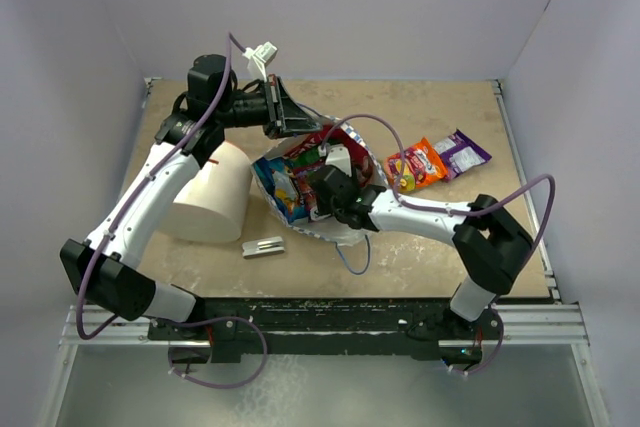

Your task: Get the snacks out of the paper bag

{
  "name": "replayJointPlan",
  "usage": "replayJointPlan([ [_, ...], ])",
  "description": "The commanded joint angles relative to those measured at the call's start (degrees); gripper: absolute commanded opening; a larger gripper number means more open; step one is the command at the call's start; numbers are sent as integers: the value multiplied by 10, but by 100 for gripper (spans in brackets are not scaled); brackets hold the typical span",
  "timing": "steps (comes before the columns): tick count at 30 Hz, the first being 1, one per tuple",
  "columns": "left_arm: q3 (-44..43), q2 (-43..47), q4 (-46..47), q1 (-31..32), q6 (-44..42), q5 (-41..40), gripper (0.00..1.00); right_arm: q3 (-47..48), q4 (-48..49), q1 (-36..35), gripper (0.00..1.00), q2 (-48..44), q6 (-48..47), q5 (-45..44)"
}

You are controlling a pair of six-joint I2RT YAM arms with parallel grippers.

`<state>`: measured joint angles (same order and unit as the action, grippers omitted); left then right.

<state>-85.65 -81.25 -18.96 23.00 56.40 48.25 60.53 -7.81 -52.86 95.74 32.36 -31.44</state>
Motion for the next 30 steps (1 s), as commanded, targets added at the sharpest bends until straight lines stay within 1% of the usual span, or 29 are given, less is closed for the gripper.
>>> replayJointPlan([
  [1, -30, 9, 25, 4, 5, 29, 0, 31, 30, 2, 49, 11, -11, 8],
  [3, -30, 9, 25, 4, 4, 30, 0, 42, 13, 2, 33, 13, -11, 3],
  [6, -30, 11, 20, 4, 2, 32, 0, 59, -13, 1, 14, 8, -15, -13],
  [7, -29, 12, 19, 4, 2, 31, 0, 63, -20, 1, 6, 2, -15, -15],
  [8, -28, 12, 19, 4, 2, 31, 0, 66, -24, 1, 1, -6, -14, -15],
  [12, -22, 16, 16, 4, 0, 30, 0, 71, -47, 1, 0, -50, -16, -7],
  [22, -16, 21, -21, 4, -13, 8, 0, 65, -65, 1, 0, -165, -29, 89],
  [27, -15, 25, -39, 4, -19, -12, 0, 87, -116, 1, 0, -207, -49, 137],
  [30, -15, 25, -52, 4, -24, -22, 0, 102, -152, 1, 0, -244, -60, 139],
])
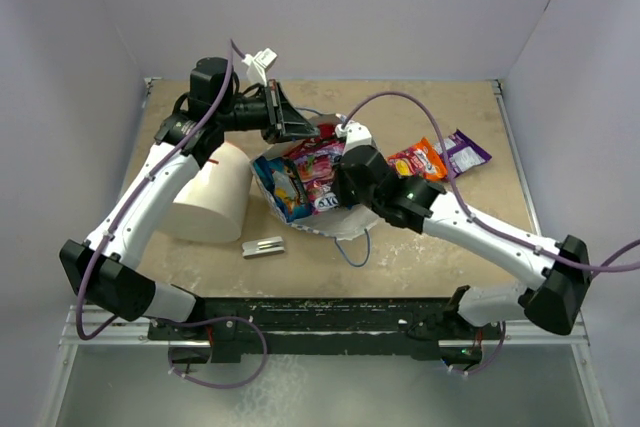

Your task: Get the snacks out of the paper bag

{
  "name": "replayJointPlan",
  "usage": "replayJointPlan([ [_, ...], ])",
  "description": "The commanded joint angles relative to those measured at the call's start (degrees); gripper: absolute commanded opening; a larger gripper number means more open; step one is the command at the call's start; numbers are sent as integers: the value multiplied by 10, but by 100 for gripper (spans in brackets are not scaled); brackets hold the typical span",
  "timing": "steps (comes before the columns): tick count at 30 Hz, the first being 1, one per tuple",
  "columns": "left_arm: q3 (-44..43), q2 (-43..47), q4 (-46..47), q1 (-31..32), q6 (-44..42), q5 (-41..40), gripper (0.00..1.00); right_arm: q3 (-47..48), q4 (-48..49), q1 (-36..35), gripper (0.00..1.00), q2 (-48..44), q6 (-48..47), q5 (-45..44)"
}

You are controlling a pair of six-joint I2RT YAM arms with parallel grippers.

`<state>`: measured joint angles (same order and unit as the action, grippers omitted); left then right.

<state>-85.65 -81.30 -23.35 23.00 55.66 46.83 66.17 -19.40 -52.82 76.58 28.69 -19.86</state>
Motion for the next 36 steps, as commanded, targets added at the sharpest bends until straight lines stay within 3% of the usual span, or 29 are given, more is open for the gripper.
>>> replayJointPlan([
  [1, -15, 26, -11, 4, -17, -10, 0, 50, -47, 1, 0, -67, -30, 24],
  [10, -15, 31, -31, 5, -30, -28, 0, 122, -101, 1, 0, -208, -111, 69],
  [13, -15, 32, -35, 4, -33, -32, 0, 150, -100, 1, 0, -234, -132, 34],
  [15, -18, 30, -35, 4, -37, -29, 0, 166, -96, 1, 0, -243, -147, -25],
  [20, -41, 17, -60, 4, -58, -26, 0, 179, -66, 2, 0, -234, -147, -281],
  [23, -51, 13, -68, 4, -66, -28, 0, 177, -27, 21, 0, -195, -175, -334],
  [25, -57, 12, -74, 4, -71, -29, 0, 183, -26, 70, 0, -162, -171, -310],
  [29, -65, 4, -87, 4, -85, -28, 0, 177, -40, 221, 0, -81, -87, -174],
  [36, -76, 2, -98, 4, -115, -31, 0, 88, 39, 382, 0, -23, 56, -10],
])
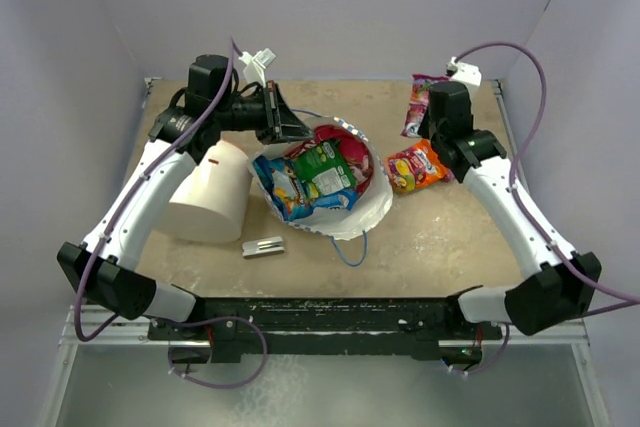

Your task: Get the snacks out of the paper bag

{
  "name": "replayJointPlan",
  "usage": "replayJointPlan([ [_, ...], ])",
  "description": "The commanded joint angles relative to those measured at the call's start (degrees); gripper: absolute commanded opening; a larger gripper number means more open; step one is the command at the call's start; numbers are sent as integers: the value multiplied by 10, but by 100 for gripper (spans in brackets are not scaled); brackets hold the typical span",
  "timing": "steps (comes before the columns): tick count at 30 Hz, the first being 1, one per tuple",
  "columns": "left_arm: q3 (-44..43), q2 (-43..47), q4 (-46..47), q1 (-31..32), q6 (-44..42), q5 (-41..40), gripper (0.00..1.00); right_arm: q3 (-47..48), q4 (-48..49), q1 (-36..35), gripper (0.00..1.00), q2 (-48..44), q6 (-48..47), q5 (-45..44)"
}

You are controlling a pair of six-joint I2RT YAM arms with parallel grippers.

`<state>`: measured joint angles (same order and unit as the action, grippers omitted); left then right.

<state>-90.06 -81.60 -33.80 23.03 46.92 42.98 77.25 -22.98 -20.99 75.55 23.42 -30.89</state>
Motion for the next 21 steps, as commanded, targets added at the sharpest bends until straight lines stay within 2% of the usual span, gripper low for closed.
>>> replayJointPlan([
  [1, -31, 5, 7, 4, -29, 7, 0, -39, 85, 92, 0, -5, 133, 131],
  [6, -43, -8, -11, 4, -44, 12, 0, -121, 176, 219, 0, 33, 218, 266],
  [11, -77, -30, -50, 4, -69, 4, 0, -150, 242, 292, 0, 82, 278, 308],
  [15, -82, -36, -56, 4, -72, -1, 0, -141, 255, 326, 0, 130, 313, 311],
  [21, -81, -43, -56, 4, -67, -3, 0, -131, 267, 336, 0, 187, 362, 333],
])
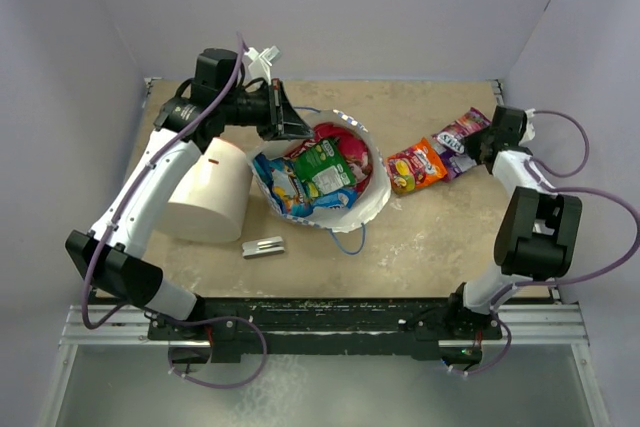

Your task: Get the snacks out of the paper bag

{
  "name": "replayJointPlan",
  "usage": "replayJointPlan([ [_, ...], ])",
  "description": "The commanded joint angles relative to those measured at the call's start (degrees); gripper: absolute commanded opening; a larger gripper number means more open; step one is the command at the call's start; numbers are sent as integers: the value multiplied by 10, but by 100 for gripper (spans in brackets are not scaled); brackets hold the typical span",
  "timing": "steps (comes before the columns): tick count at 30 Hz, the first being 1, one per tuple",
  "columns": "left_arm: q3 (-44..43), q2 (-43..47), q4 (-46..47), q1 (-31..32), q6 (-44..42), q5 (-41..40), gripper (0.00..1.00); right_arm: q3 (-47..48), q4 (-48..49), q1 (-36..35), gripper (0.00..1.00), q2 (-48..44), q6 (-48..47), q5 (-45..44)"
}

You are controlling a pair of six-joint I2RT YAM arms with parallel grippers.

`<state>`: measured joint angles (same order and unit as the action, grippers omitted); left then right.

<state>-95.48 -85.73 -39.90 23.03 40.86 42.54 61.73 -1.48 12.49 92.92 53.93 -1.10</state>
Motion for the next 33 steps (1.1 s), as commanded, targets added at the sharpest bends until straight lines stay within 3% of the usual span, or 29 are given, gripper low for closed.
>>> replayJointPlan([
  [1, -28, -3, 8, 4, -4, 2, 0, 25, 48, 2, 0, 20, 60, 42],
  [9, -26, -4, 20, 4, 11, 13, 0, -56, 85, 3, 9, 47, 91, 33],
  [19, -9, 11, 7, 4, 8, 14, 0, -28, 3, 10, 54, 43, -1, 44],
  [26, -5, 13, 9, 4, 14, 22, 0, -12, -117, 10, 80, -79, -88, 10],
  [30, 1, 18, 8, 4, 16, 23, 0, -84, -155, 9, 82, -168, -144, 25],
  [33, 13, 26, 16, 4, 22, 24, 0, -143, -173, -26, 79, -235, -163, 103],
])
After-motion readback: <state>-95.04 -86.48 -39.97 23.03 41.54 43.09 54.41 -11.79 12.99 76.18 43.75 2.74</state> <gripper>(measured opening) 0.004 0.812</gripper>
